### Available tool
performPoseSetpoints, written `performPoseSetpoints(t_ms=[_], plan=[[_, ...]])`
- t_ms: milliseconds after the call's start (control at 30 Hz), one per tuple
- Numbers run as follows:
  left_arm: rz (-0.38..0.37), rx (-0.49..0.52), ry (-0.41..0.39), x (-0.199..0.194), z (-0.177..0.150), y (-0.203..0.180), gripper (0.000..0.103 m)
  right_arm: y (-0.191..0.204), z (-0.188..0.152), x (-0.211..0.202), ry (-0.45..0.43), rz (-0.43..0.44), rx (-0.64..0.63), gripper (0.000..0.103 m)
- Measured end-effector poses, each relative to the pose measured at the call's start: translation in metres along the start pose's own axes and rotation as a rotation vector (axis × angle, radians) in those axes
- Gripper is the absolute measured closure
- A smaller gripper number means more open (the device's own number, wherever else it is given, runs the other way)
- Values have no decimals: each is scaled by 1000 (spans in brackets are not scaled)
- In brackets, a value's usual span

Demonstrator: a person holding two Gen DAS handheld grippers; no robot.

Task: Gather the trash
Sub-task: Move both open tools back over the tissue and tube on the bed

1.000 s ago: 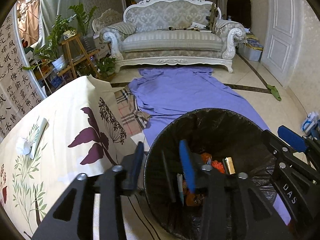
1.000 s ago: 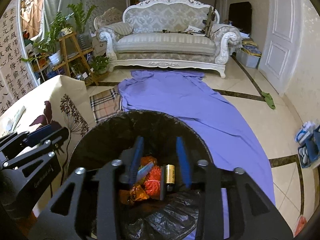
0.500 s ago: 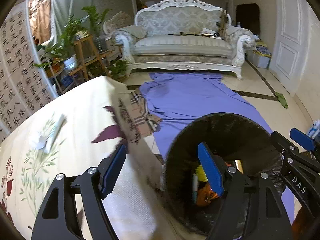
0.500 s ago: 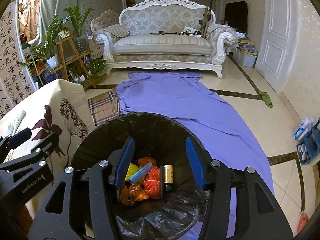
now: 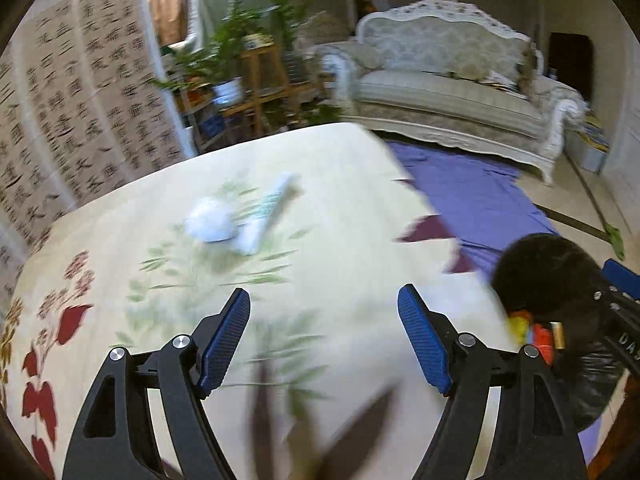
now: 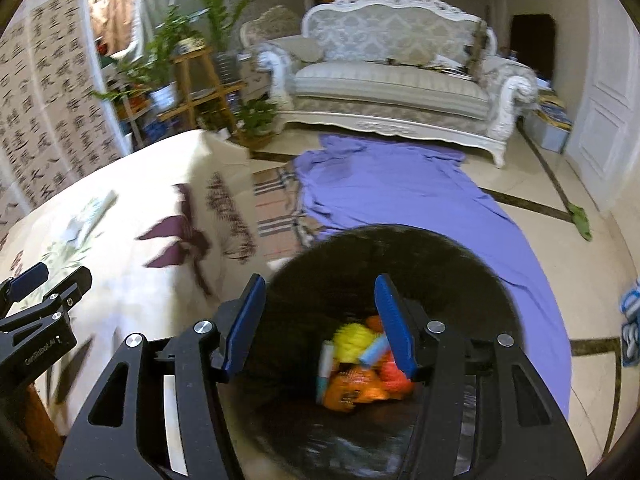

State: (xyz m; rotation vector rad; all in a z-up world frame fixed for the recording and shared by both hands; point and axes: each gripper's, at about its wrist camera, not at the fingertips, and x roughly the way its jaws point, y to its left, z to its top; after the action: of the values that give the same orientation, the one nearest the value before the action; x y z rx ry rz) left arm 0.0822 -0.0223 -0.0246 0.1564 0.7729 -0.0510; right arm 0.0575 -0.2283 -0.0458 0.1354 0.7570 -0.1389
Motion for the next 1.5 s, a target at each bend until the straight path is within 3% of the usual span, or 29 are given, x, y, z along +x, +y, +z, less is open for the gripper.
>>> performPoseSetpoints(t_ms=[400,867,1233,1400,1500], plan=[[158,-143,17,18,-6,111,29,109,31,19,9,132,-160,48],[253,-202,41,43,-6,206,29,200,55,56,36,169,-256,48],[232,-231,57,55,1,227,29,238,68,94,100,151,-282,48],[222,-228,52,55,2,222,28,235,62,97,133,145,-296,48],[212,-226,51,55,5,219,28,229,60,95,132,132,-308,59]])
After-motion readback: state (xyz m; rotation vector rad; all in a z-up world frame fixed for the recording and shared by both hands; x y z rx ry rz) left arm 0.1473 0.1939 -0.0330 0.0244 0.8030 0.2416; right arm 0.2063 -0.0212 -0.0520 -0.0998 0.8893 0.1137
